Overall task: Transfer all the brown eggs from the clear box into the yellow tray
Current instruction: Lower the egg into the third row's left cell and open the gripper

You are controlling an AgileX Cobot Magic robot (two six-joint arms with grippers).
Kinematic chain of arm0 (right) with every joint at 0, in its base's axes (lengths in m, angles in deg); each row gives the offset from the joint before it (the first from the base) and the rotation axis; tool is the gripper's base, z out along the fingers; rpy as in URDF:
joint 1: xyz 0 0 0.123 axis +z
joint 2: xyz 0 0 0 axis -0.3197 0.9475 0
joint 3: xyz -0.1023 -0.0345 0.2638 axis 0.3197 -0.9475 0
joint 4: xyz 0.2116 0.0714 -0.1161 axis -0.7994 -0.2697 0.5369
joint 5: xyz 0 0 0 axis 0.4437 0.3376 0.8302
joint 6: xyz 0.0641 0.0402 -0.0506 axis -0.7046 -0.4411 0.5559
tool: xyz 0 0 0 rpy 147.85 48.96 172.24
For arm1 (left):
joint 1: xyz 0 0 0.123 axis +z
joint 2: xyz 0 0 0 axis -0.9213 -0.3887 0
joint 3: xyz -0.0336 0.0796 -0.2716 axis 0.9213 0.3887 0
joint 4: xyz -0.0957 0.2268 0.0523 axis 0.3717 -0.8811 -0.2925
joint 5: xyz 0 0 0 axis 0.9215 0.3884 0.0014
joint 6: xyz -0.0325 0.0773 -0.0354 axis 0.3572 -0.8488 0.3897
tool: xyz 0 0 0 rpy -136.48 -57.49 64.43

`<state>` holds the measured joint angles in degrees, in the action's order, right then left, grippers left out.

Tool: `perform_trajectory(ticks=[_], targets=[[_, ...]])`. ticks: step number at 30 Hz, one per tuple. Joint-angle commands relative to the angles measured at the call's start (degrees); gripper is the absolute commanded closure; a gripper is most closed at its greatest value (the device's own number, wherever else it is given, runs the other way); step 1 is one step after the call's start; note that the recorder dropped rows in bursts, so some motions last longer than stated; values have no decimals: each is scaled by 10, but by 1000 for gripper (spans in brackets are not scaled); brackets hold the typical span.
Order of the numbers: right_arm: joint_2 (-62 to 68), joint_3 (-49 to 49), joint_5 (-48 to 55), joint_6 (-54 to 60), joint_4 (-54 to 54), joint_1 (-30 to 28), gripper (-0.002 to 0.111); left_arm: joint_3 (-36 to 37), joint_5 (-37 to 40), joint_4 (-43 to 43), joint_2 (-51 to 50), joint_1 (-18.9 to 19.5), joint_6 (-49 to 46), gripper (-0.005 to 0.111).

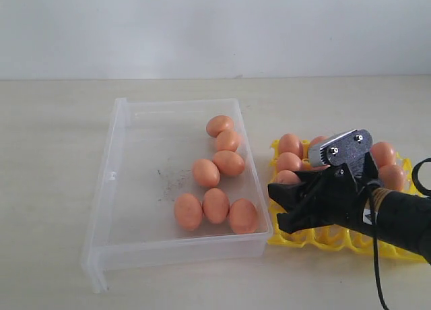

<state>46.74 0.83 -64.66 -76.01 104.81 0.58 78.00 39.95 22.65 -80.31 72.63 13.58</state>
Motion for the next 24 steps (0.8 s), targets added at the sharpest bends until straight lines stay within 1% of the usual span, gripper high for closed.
perform_trajectory(ticks=[1, 4, 7, 8, 9, 11, 19, 24], targets=[[2, 3, -12, -7, -3, -4, 108, -2, 0, 2, 2, -3, -4, 103], [2, 3, -6, -9, -3, -4, 101, -2, 0, 2, 2, -3, -4, 103], [2, 3, -4, -9, -3, -4, 85, -2, 0, 2, 2, -3, -4, 103], [2, 3, -4, -9, -3, -4, 76, -2, 0, 2, 2, -3, -4, 103], [2, 3, -4, -9, -3, -4, 70, -2, 0, 2, 2, -3, -4, 103], [2, 3, -3, -10, -3, -4, 61, -2, 0, 2, 2, -3, -4, 103], [-26, 3, 13, -9, -44, -4, 59, -2, 0, 2, 2, -3, -4, 103], [-70, 3, 21, 5, -55, -4, 59, -2, 0, 2, 2, -3, -4, 103]])
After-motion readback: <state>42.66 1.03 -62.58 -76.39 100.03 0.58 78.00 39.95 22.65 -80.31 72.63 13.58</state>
